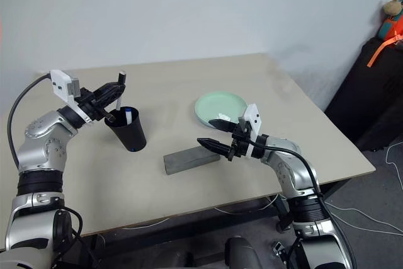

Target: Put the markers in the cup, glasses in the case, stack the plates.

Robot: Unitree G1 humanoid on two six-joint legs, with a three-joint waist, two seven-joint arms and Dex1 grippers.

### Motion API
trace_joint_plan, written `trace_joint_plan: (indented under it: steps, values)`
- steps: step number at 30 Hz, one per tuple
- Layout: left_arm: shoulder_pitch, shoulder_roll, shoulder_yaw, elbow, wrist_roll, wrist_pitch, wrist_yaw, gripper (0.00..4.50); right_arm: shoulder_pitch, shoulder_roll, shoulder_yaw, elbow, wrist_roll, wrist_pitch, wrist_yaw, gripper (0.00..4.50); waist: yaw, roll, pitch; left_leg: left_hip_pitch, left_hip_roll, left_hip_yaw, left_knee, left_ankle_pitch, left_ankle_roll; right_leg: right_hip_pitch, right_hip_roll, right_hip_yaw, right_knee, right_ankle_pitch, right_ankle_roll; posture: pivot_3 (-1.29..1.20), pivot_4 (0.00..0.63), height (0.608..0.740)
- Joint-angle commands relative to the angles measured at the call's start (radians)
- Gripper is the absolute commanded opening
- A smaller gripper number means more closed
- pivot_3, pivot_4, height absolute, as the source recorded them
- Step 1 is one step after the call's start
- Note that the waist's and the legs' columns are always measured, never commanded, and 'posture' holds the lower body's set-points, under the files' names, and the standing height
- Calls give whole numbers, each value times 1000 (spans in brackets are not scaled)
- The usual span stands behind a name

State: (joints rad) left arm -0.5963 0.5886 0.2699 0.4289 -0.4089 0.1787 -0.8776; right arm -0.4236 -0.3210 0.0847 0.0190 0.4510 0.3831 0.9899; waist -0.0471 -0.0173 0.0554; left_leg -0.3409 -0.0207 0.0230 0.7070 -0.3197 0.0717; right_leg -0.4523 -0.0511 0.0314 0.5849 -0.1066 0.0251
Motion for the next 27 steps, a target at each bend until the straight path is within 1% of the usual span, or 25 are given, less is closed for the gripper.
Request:
trace_joint_plan:
  steps: [1, 2, 6, 14, 18, 22, 27]
  values:
    - [-5, 1, 21, -15, -17, -23, 0, 1791, -25, -2, -17, 11, 9, -37, 16, 3913, 0, 0, 0, 0, 0, 0, 0, 0, 0, 0, 0, 0, 0, 0, 0, 0, 0, 728]
    - [-3, 1, 22, -16, -17, -25, 0, 2195, -24, -1, -16, 16, 8, -42, 18, 3913, 0, 0, 0, 0, 0, 0, 0, 0, 0, 0, 0, 0, 0, 0, 0, 0, 0, 728]
    - [2, 4, 22, -12, -18, -28, -5, 3522, -21, 4, -10, 34, 4, -60, 25, 3913, 0, 0, 0, 0, 0, 0, 0, 0, 0, 0, 0, 0, 0, 0, 0, 0, 0, 728]
    - [8, 7, 31, -2, -18, -44, -5, 3522, -6, 3, -1, 51, 3, -85, 40, 3913, 0, 0, 0, 0, 0, 0, 0, 0, 0, 0, 0, 0, 0, 0, 0, 0, 0, 728]
    - [20, 9, 53, -31, -38, -32, 4, 3522, -5, 2, 1, 64, 2, -93, 49, 3913, 0, 0, 0, 0, 0, 0, 0, 0, 0, 0, 0, 0, 0, 0, 0, 0, 0, 728]
    - [52, 16, 107, -150, -128, 66, 26, 3522, -6, -5, -2, 88, 0, -103, 59, 3913, 0, 0, 0, 0, 1, 0, 0, 0, 0, 0, 0, 0, 0, 0, 0, 0, 0, 728]
    - [176, 39, 156, -402, -240, 216, 66, 3522, -13, -8, -4, 138, -12, -126, 75, 3913, -1, 0, 0, 0, 1, 0, 0, -1, -1, -1, 0, 0, 0, 0, 0, 0, 0, 728]
